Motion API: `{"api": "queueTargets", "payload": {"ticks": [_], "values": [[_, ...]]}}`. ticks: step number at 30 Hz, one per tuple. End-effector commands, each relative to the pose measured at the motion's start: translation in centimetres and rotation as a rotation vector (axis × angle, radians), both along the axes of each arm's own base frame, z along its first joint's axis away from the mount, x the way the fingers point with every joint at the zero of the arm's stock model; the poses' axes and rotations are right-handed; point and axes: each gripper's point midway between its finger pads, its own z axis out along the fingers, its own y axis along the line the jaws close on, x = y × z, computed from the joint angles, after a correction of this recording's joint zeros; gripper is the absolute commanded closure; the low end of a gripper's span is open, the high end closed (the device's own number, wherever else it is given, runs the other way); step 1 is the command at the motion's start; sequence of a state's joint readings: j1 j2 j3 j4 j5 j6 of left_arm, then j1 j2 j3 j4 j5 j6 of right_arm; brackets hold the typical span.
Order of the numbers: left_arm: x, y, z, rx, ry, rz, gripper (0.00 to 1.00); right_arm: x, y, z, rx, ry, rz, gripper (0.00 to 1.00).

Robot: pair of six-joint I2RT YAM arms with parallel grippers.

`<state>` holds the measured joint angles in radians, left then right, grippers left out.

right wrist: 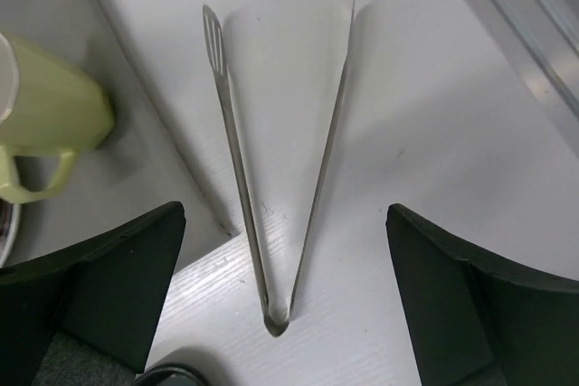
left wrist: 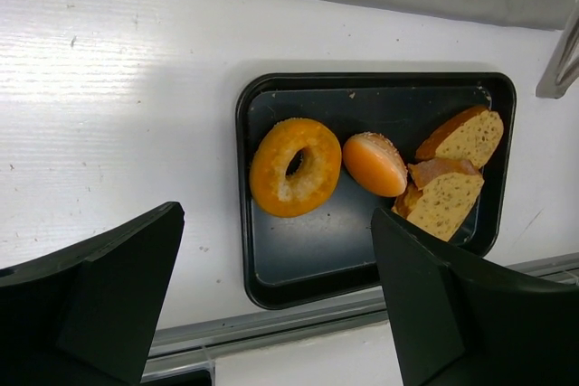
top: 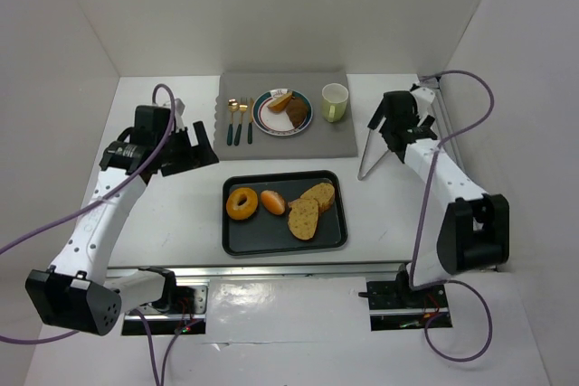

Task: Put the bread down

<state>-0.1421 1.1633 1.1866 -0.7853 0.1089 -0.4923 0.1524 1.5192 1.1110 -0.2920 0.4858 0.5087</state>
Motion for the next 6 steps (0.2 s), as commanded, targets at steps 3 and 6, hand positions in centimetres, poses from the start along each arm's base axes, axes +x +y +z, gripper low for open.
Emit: {"api": "queueTargets", "payload": {"ticks": [3,6], "values": [[0.7,-0.3,1.8,0.013,-0.055,-0.03,0.02,-4.3,-1.9,0.8,-0.041,0.045,-0.057,0.01],[0.9,-0.4,2.2,0.006,-0.062,-0.024,0.02,-6.4,-2.4,-1.3,-0.053,0.092,-0.072,0.01]]}}
